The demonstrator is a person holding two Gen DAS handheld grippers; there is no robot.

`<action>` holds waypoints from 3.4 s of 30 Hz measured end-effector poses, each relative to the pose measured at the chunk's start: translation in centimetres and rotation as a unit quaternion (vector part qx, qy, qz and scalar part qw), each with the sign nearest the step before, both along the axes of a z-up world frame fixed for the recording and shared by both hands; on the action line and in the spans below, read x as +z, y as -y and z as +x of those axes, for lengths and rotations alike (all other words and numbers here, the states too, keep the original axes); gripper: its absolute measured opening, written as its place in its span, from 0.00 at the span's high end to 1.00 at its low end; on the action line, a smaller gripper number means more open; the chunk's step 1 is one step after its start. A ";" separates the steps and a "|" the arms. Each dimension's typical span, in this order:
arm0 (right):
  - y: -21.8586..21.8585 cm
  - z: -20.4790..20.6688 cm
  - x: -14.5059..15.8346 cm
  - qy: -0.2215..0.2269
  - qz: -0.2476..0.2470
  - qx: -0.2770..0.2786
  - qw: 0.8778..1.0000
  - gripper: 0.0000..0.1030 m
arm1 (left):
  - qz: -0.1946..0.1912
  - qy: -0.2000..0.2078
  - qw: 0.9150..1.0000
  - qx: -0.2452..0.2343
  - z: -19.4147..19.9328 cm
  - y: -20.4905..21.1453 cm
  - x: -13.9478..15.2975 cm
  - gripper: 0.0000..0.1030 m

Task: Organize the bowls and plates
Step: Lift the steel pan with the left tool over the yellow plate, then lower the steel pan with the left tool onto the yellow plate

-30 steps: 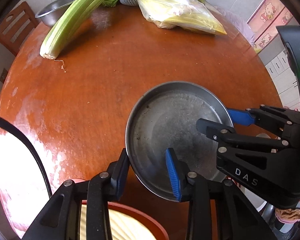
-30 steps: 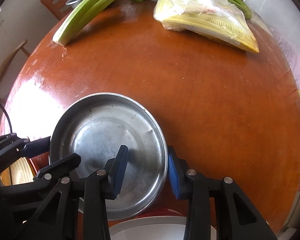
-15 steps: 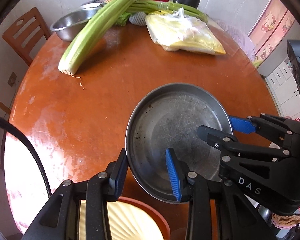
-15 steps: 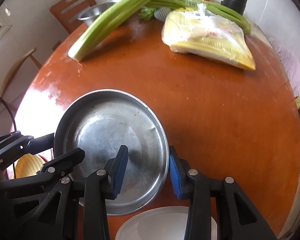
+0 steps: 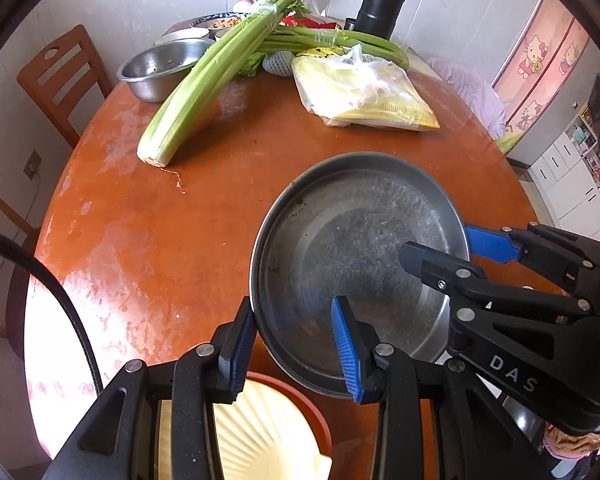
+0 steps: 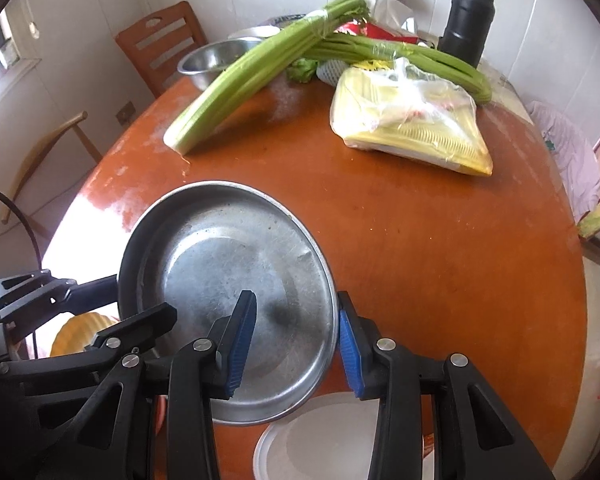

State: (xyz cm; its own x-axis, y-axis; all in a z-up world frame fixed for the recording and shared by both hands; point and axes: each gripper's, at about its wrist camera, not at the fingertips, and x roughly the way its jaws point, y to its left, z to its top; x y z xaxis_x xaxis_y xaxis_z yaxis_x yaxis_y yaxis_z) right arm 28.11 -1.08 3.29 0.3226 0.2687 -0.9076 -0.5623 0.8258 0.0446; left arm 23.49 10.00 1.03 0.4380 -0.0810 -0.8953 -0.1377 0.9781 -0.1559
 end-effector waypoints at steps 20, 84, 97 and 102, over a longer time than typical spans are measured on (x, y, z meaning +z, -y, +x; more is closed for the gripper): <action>-0.7 -4.3 4.1 0.033 0.019 0.016 0.999 0.59 | 0.008 0.043 0.999 0.017 -4.4 -1.1 3.7 0.64; -7.5 -14.2 1.6 0.023 -0.005 0.074 0.997 0.58 | -0.022 0.034 0.997 0.061 -15.3 -6.8 0.4 0.63; -7.8 -14.2 0.4 0.015 -0.018 0.063 0.998 0.57 | -0.021 0.015 0.999 0.046 -15.2 -6.6 -1.2 0.63; -8.0 -14.2 0.0 0.013 -0.023 0.063 0.998 0.57 | -0.011 0.010 0.999 0.045 -15.1 -6.5 -1.7 0.63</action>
State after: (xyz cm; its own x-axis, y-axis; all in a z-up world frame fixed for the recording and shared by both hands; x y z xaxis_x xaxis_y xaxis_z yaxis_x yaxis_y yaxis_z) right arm 13.89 6.94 3.24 0.3120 0.2674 -0.9117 -0.6619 0.7496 -0.0067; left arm 8.37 16.54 -0.68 0.4629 -0.0593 -0.8844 -0.2218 0.9583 -0.1803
